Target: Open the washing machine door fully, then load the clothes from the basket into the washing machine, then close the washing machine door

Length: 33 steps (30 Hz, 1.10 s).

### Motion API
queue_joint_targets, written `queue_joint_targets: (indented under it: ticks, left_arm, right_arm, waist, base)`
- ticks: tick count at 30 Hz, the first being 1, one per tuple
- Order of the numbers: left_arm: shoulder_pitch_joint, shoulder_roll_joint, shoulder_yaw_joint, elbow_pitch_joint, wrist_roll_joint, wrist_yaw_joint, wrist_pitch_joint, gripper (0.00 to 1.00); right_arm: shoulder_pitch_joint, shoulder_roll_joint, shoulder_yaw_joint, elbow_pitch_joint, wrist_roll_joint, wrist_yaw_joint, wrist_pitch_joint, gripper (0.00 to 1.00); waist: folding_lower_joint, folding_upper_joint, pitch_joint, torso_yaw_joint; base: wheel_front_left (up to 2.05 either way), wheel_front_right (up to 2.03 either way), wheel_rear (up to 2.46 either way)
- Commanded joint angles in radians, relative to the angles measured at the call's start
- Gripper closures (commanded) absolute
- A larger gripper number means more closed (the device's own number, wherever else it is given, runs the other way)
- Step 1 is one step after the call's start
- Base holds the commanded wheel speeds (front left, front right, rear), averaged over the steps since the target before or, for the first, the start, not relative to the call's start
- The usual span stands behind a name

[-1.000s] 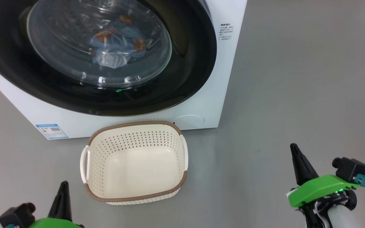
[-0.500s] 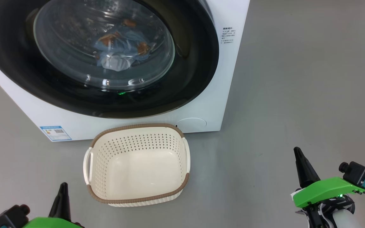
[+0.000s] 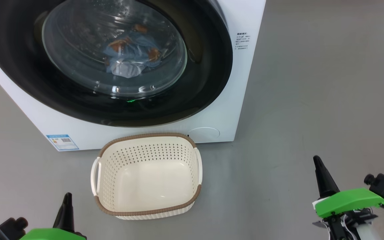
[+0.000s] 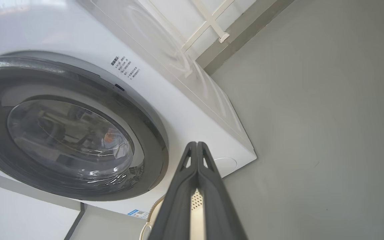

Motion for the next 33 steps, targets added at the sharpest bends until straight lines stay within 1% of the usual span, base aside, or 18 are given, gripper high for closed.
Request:
queue_joint_targets:
  ticks: [1,33]
  left_arm:
    - [-0.029,0.013,0.023,-0.029,-0.023,-0.001,0.004,1.0]
    - [-0.039,-0.001,0.055,-0.045,-0.359,-0.002,0.101,1.0]
  right_arm:
    - [-0.002,-0.001,0.004,-0.03,0.022,0.001,0.006,1.0]
    - [0.045,0.015,-0.033,-0.097,0.353,0.001,0.104,1.0]
  waist:
    - [-0.0001,0.0,-0.001,0.001]
    - [-0.0001,0.0,-0.041,0.024]
  base:
    - [0.0,0.0,0.0]
    - [0.0,0.0,0.0]
